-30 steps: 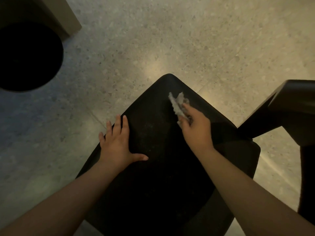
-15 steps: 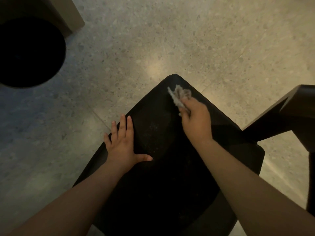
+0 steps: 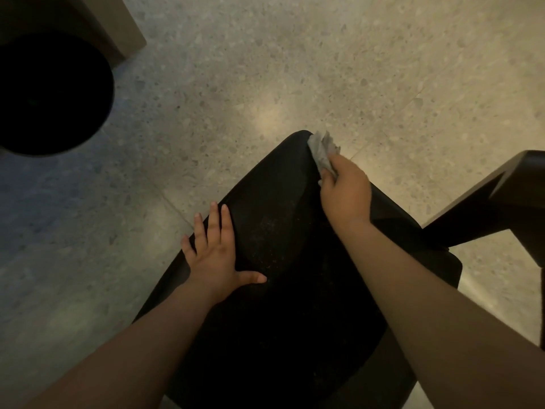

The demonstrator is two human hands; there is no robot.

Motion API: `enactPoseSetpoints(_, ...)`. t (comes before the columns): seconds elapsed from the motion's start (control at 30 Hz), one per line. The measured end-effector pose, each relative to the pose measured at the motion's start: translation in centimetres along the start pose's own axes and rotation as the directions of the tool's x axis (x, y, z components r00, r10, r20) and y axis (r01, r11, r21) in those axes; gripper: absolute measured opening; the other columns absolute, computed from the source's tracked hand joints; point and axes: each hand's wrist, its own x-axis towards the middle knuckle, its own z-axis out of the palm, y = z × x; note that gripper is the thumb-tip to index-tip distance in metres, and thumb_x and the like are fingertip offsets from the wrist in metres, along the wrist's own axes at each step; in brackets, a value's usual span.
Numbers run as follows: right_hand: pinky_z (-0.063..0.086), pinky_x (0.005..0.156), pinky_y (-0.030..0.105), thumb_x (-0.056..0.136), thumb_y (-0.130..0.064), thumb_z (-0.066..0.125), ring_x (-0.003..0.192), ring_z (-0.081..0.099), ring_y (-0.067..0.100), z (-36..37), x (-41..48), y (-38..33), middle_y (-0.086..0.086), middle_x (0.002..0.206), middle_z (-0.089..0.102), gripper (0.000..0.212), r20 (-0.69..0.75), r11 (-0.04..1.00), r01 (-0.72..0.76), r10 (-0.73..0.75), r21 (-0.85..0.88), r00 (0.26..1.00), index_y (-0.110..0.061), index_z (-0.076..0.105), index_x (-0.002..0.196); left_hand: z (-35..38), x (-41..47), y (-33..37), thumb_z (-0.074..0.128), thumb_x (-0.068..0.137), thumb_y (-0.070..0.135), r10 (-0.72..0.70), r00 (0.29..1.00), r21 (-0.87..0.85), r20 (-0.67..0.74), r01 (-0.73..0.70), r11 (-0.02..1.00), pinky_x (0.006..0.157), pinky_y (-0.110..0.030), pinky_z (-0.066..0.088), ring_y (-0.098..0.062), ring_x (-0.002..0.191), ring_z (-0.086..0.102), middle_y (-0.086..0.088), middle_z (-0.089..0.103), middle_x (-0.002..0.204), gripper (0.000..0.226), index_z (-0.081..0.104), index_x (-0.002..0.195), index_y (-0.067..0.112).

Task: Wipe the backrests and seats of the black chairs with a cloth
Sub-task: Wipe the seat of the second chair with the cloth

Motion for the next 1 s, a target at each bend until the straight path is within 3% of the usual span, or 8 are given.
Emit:
enactPoseSetpoints(0.1, 0.053, 0.093, 0.042, 0.092, -0.026, 0.047, 0.108, 0.059, 0.017, 0.6, -2.5, -0.3, -0.003, 0.117, 0.064, 0.038, 0.075, 0.993, 0.119, -0.119, 0.002, 0.99, -0.025, 0.059, 0.128, 0.0, -0.1, 0.0, 0.073, 0.058, 0.074, 0.002, 1.0, 0.006, 0.006, -0.002, 1.0, 0.116, -0.062, -0.007, -0.033, 0.14, -0.036, -0.002, -0.045, 0.149, 0.15, -0.037, 0.144, 0.018)
enactPoseSetpoints(0.2, 0.054, 0.08, 0.029, 0.094, -0.02, 0.053, 0.091, 0.061, 0.005, -0.1, -3.9, -0.6, -0.006, 0.101, 0.067, 0.031, 0.138, 0.978, 0.175, -0.19, 0.116, 0.972, -0.024, 0.064, 0.123, -0.2, -0.1, 0.0, 0.073, 0.059, 0.074, 0.002, 1.0, 0.007, 0.022, -0.002, 1.0, 0.116, -0.062, -0.008, -0.034, 0.139, -0.036, -0.002, -0.046, 0.149, 0.15, -0.037, 0.144, 0.018)
enactPoseSetpoints(0.27, 0.051, 0.071, 0.016, 0.095, -0.018, 0.056, 0.082, 0.061, 0.0, -1.2, -3.5, -1.4, -0.009, 0.092, 0.066, 0.026, 0.095, 0.969, 0.146, -0.167, 0.199, 0.981, -0.023, 0.066, 0.119, -0.3, -0.1, 0.1, 0.073, 0.058, 0.074, 0.002, 1.0, 0.008, 0.022, -0.002, 1.0, 0.116, -0.062, -0.007, -0.034, 0.139, -0.036, -0.002, -0.045, 0.149, 0.15, -0.037, 0.144, 0.018)
enactPoseSetpoints(0.4, 0.047, 0.071, 0.009, 0.098, -0.018, 0.051, 0.082, 0.059, 0.0, -2.1, 1.1, -2.2, -0.006, 0.093, 0.064, 0.027, -0.046, 0.973, 0.067, -0.058, 0.219, 0.997, -0.02, 0.065, 0.121, -0.1, -0.2, 0.0, 0.071, 0.058, 0.076, 0.001, 1.0, 0.015, 0.012, -0.001, 1.0, 0.116, -0.062, -0.007, -0.033, 0.139, -0.037, -0.003, -0.046, 0.149, 0.15, -0.039, 0.142, 0.018)
enactPoseSetpoints(0.53, 0.046, 0.075, 0.015, 0.099, -0.015, 0.049, 0.089, 0.06, 0.014, 0.1, 4.5, -3.1, 0.003, 0.099, 0.064, 0.027, 0.071, 0.991, 0.05, -0.059, 0.121, 0.996, -0.013, 0.066, 0.119, -0.1, -0.1, 0.0, 0.072, 0.06, 0.074, 0.001, 1.0, 0.011, 0.027, -0.001, 1.0, 0.115, -0.061, -0.01, -0.033, 0.138, -0.038, -0.002, -0.048, 0.147, 0.15, -0.04, 0.141, 0.019)
enactPoseSetpoints(0.63, 0.05, 0.081, 0.029, 0.099, -0.025, 0.051, 0.088, 0.06, 0.015, 1.5, 4.6, -4.5, 0.003, 0.097, 0.067, 0.023, 0.079, 0.998, 0.063, -0.061, -0.018, 0.995, -0.017, 0.068, 0.112, -0.1, 0.1, 0.1, 0.072, 0.06, 0.074, -0.006, 1.0, 0.03, 0.028, 0.005, 1.0, 0.115, -0.06, -0.01, -0.033, 0.138, -0.039, -0.002, -0.049, 0.146, 0.15, -0.041, 0.141, 0.019)
enactPoseSetpoints(0.8, 0.045, 0.066, 0.021, 0.096, -0.028, 0.056, 0.066, 0.054, 0.003, 1.9, 1.6, -5.8, -0.009, 0.076, 0.063, 0.02, 0.283, 0.958, 0.287, -0.282, 0.025, 0.917, -0.023, 0.071, 0.109, -0.2, 0.0, 0.1, 0.069, 0.059, 0.078, -0.009, 0.999, 0.049, 0.042, 0.007, 0.999, 0.115, -0.062, -0.008, -0.036, 0.138, -0.038, -0.005, -0.048, 0.147, 0.15, -0.042, 0.139, 0.016)
enactPoseSetpoints(1.0, 0.053, 0.075, 0.026, 0.098, -0.021, 0.053, 0.081, 0.064, 0.013, 1.3, 4.4, -5.1, 0.0, 0.093, 0.068, 0.023, 0.05, 0.984, 0.149, -0.154, 0.093, 0.987, -0.015, 0.068, 0.115, -0.3, 0.0, 0.1, 0.07, 0.061, 0.076, -0.002, 0.998, 0.035, 0.055, 0.0, 0.999, 0.115, -0.063, -0.008, -0.035, 0.137, -0.039, -0.004, -0.05, 0.146, 0.149, -0.047, 0.133, 0.018)
